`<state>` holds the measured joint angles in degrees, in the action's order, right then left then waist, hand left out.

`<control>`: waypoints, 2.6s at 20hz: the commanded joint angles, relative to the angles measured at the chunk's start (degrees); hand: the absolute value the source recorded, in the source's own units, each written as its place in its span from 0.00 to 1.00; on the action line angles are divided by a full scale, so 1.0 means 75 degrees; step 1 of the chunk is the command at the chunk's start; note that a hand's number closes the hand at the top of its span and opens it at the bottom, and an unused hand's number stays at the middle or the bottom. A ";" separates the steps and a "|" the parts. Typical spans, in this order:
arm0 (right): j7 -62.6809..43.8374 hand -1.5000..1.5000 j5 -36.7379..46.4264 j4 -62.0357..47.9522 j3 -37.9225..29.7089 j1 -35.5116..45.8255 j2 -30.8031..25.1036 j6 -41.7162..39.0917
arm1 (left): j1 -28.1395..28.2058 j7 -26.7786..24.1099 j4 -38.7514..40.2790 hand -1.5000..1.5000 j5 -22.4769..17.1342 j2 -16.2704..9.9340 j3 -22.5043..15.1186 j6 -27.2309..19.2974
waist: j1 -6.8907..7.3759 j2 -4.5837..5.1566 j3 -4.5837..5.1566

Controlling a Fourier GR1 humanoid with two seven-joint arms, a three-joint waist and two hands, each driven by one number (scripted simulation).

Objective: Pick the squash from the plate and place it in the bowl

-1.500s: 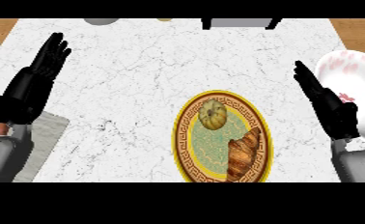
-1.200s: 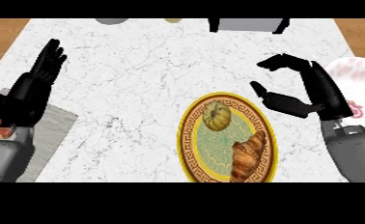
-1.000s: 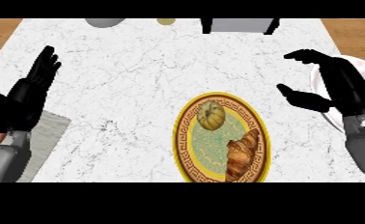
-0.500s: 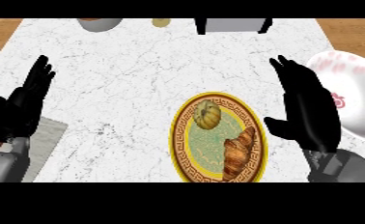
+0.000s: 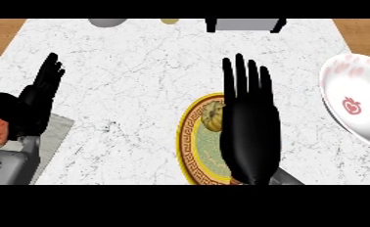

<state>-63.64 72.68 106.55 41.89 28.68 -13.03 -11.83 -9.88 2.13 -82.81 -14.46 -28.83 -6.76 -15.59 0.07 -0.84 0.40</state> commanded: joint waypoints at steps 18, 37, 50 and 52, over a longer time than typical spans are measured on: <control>-0.1715 0.00 -0.2308 -0.3879 -0.2374 0.1658 0.1727 -0.3636 | -0.0331 0.0248 -0.0133 0.50 0.0200 0.0186 -0.0085 -0.0060 | 0.0198 0.0112 -0.0036; -0.2342 0.00 -0.2625 -0.5193 -0.1539 0.2129 0.1727 -0.3780 | -0.0085 0.0374 -0.0348 0.50 0.0311 0.0433 -0.0027 -0.0078 | 0.0138 0.0085 -0.0048; -0.2566 0.00 -0.2726 -0.5598 -0.1185 0.1128 0.1727 -0.2636 | 0.0282 0.0439 -0.0666 0.50 0.0352 0.0221 0.0271 0.0122 | 0.0111 0.0091 -0.0051; -0.2645 0.00 -0.2871 -0.5587 -0.1123 0.1371 0.1727 -0.2792 | 0.0282 0.0039 -0.0338 0.50 0.0355 0.0309 0.0326 0.0291 | 0.0106 0.0105 -0.0047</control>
<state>-70.48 51.33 65.34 32.69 38.56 -1.45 -33.57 -8.96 4.10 -86.03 -11.40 -26.22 -5.48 -14.81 0.99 -0.10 0.03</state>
